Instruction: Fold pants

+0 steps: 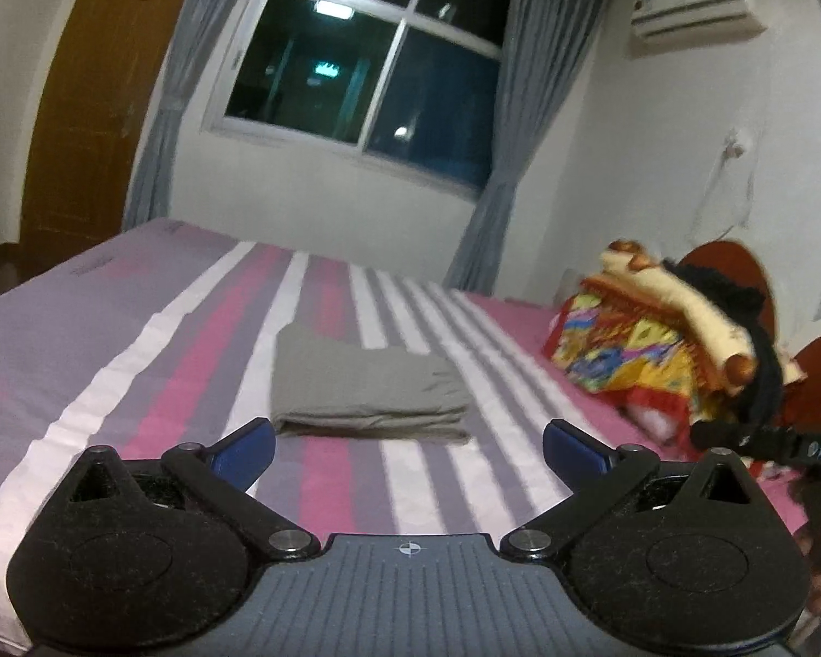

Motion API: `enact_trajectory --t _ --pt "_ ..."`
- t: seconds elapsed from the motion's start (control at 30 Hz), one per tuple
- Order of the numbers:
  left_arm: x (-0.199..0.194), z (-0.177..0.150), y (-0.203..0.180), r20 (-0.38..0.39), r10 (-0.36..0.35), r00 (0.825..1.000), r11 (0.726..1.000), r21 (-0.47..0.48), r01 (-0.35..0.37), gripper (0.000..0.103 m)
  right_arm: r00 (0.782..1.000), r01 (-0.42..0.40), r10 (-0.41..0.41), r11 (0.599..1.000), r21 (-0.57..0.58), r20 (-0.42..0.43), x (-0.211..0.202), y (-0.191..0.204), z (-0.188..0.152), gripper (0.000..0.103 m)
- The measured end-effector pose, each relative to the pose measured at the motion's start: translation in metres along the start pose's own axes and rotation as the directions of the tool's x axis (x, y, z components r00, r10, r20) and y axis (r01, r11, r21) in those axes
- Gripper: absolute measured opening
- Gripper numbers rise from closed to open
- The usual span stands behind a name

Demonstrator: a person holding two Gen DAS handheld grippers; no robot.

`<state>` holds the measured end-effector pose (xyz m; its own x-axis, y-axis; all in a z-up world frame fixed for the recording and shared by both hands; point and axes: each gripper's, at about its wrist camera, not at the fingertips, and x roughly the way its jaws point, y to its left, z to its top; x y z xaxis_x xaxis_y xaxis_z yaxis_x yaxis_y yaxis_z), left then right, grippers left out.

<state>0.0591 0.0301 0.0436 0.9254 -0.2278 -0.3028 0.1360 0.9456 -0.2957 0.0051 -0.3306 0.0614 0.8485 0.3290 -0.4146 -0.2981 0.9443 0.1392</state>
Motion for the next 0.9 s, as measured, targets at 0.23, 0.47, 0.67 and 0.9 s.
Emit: enact_trajectory --t 0.23,0.47,0.67,0.9 --pt "-0.051 0.000 -0.027 0.048 -0.014 0.999 0.999 0.036 0.012 0.103 0.996 0.030 -0.023 0.996 -0.087 0.085 -0.050 0.030 -0.011 0.103" --pt "-0.081 -0.002 -0.049 0.085 -0.038 0.996 0.997 0.074 0.032 0.103 0.990 0.047 -0.032 0.993 -0.107 0.138 -0.084 0.037 -0.017 0.103" --pt "-0.085 -0.001 -0.050 0.089 -0.046 0.995 0.997 0.070 0.040 0.103 0.987 0.051 -0.035 0.994 -0.100 0.157 -0.088 0.039 -0.011 0.103" --pt "-0.087 -0.002 -0.048 0.093 -0.038 0.995 0.997 0.069 0.031 0.103 0.987 0.043 -0.025 0.992 -0.118 0.157 -0.081 0.053 -0.012 0.103"
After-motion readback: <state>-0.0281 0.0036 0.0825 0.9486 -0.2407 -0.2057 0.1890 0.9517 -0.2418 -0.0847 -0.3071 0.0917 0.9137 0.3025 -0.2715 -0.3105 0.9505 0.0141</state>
